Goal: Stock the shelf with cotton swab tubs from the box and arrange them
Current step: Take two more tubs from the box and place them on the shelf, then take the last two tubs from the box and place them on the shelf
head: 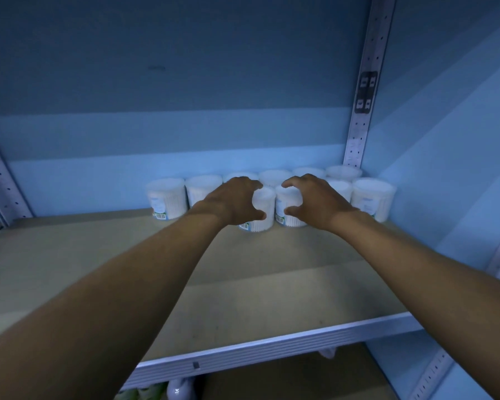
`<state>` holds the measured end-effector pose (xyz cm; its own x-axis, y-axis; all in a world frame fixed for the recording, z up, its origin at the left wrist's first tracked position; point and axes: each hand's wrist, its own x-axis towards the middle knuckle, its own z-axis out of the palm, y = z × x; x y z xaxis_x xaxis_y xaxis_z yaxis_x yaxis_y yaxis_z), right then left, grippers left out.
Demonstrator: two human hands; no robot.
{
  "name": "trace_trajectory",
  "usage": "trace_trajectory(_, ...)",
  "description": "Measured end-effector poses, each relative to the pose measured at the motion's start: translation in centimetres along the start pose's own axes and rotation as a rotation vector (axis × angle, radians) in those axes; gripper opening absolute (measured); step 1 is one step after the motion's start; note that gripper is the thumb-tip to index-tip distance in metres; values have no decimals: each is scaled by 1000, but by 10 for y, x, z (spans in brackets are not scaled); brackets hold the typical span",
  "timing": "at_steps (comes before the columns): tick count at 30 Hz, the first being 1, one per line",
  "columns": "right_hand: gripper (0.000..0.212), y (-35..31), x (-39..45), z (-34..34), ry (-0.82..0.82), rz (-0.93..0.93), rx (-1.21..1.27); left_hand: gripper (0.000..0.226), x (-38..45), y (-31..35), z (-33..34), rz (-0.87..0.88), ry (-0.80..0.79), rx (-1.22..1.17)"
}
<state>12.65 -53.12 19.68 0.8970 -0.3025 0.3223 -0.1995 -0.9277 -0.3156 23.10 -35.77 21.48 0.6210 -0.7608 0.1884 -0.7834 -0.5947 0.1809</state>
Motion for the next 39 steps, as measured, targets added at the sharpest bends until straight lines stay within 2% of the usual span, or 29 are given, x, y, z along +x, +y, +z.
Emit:
trace_trajectory(4,53,-13,-22,-7,-16,8,41,70,-26,0,-10,-9,-10,-18)
trace_trajectory(12,46,-50,-92,-19,40,-119,153,67,-110,-6,-23,45,-1,-16)
trace_trajectory(25,29,-93,-221,15,-148,-92,310,37,-246,6,-4,144,6,-181)
trace_trajectory(29,31,-94,-253,40,-219,-46,356,40,-275,13,20,178,-43,-203)
trace_trajectory(39,37,-77,-294,96,-415,43,279,53,-317,17,84,80,-223,-262)
